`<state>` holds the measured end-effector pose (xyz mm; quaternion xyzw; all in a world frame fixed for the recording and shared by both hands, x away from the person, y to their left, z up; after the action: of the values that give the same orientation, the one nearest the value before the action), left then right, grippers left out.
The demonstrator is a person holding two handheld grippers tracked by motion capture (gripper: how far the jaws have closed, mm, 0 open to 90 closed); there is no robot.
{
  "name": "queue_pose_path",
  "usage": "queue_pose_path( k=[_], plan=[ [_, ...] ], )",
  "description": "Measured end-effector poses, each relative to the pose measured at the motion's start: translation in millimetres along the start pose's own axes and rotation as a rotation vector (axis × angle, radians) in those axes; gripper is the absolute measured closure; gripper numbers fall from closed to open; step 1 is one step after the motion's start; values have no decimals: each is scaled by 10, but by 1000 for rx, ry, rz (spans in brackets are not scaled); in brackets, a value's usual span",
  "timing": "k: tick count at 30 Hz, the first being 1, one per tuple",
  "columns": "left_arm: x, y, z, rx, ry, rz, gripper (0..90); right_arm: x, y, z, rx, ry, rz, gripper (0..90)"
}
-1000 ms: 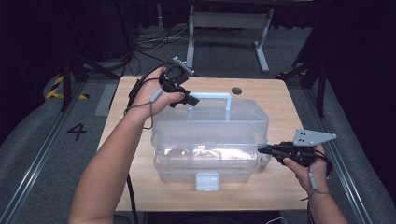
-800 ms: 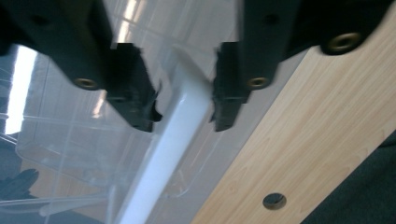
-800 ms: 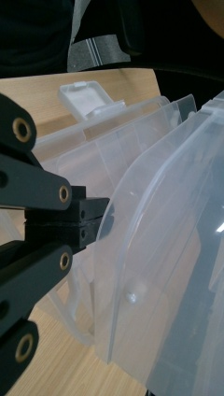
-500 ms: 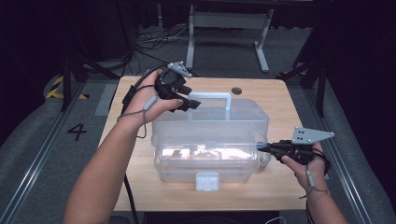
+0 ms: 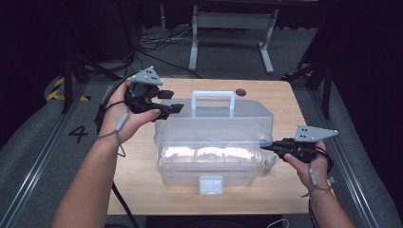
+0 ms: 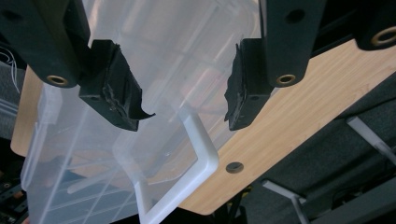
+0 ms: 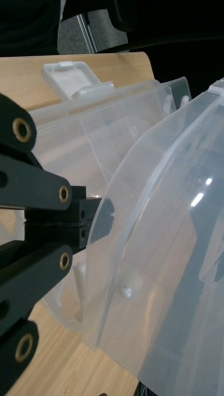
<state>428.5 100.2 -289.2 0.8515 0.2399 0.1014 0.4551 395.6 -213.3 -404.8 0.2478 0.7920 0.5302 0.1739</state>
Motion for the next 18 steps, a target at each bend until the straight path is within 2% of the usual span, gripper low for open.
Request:
queue_pose_path(
  k=[6, 8, 9, 11, 18],
  plan=[
    [18, -121, -165, -48, 23, -21, 468, -35, 55, 6, -5, -19, -2, 900],
    [20, -165, -224, -70, 30, -43, 466, -44, 65, 3, -3, -25, -1, 900],
    [29, -235, -298, -74, 66, -48, 466, -46, 76, 6, -2, -28, -2, 900],
    [24, -280, -337, -80, 78, -55, 467, -51, 91, 8, -2, -35, -1, 900],
    [-3, -515, -455, -99, 82, -85, 470, -74, 129, 12, -9, -48, 1, 900]
  ],
)
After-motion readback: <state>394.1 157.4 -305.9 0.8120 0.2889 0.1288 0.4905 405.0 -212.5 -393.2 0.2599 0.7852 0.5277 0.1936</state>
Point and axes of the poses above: each handheld gripper's, and its own axes: z roughly forward along the jaws, y roughly out of its top, x roughly to its left, the point moved 9 cm from there along z, roughly forward along the jaws, and after that the axes turned 7 degrees about -y, right-handed, at the moved point
